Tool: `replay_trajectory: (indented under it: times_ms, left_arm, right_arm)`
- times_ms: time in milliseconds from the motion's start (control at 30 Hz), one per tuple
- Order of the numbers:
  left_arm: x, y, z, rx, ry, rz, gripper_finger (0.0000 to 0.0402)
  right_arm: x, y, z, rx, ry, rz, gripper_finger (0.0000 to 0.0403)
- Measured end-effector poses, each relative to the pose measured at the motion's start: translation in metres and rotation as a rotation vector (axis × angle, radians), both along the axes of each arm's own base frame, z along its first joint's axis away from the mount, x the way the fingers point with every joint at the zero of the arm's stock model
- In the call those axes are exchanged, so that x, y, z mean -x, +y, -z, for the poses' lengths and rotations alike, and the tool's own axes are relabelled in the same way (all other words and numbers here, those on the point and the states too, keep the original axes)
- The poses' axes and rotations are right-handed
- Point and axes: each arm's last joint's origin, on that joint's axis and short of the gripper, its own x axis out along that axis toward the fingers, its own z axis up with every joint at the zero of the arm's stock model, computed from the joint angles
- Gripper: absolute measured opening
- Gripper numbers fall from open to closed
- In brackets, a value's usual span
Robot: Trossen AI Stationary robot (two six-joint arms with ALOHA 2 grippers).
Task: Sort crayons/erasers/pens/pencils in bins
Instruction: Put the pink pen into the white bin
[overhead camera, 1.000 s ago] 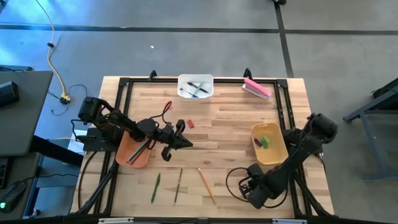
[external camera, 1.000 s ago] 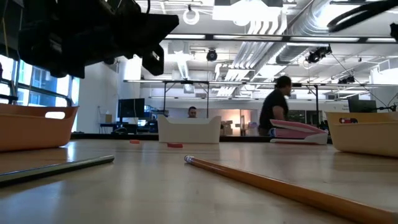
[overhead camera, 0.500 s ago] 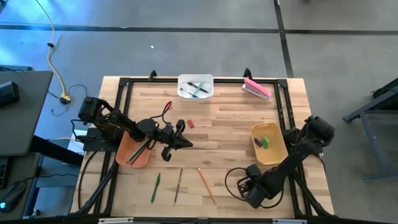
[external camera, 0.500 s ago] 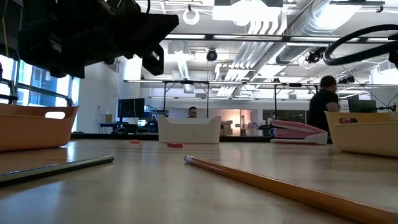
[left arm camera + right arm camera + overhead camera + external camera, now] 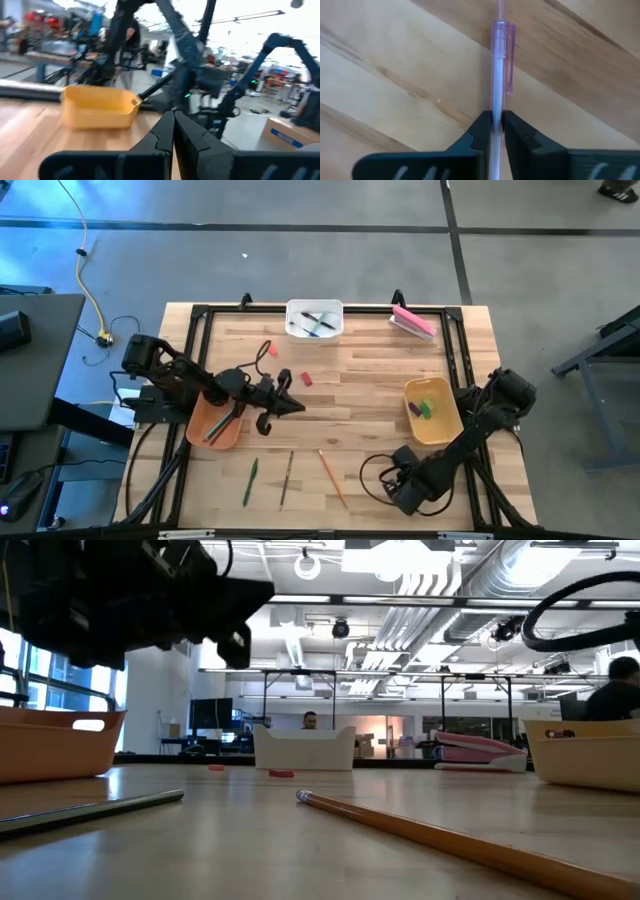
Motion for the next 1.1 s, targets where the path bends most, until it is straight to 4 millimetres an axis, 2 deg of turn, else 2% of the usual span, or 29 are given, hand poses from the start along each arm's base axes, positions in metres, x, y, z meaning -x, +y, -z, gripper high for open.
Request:
replay_trajectory:
  times_ms: [167, 333, 433, 567, 767, 900, 1100]
  left_arm:
    - [0.019, 0.011, -0.002, 0.024, -0.019, -0.052, 0.0]
    - [0.033, 0.017, -0.004, 0.024, -0.036, -0.086, 0.0]
    - [0.041, 0.019, -0.004, 0.014, -0.037, -0.102, 0.0]
    - [0.048, 0.018, -0.008, 0.003, -0.059, -0.107, 0.0]
    - [0.056, 0.016, -0.009, -0.02, -0.078, -0.112, 0.0]
    - [0.063, 0.016, -0.01, -0.036, -0.09, -0.141, 0.0]
    - [0.075, 0.015, -0.013, -0.05, -0.124, -0.174, 0.0]
  right_arm:
    - [-0.009, 0.004, -0.015, 0.002, -0.01, -0.153, 0.0023]
    - [-0.031, 0.004, -0.032, 0.038, -0.108, -0.352, 0.0022]
    - [-0.048, -0.002, -0.045, 0.088, -0.164, -0.477, 0.0021]
    - [-0.076, -0.021, -0.06, 0.163, -0.239, -0.619, 0.0021]
    - [-0.114, -0.063, -0.079, 0.237, -0.373, -0.859, 0.0021]
    - [-0.134, -0.104, -0.087, 0.301, -0.527, -0.964, 0.0021]
    - [-0.155, -0.173, -0.082, 0.373, -0.776, -1.029, 0.0021]
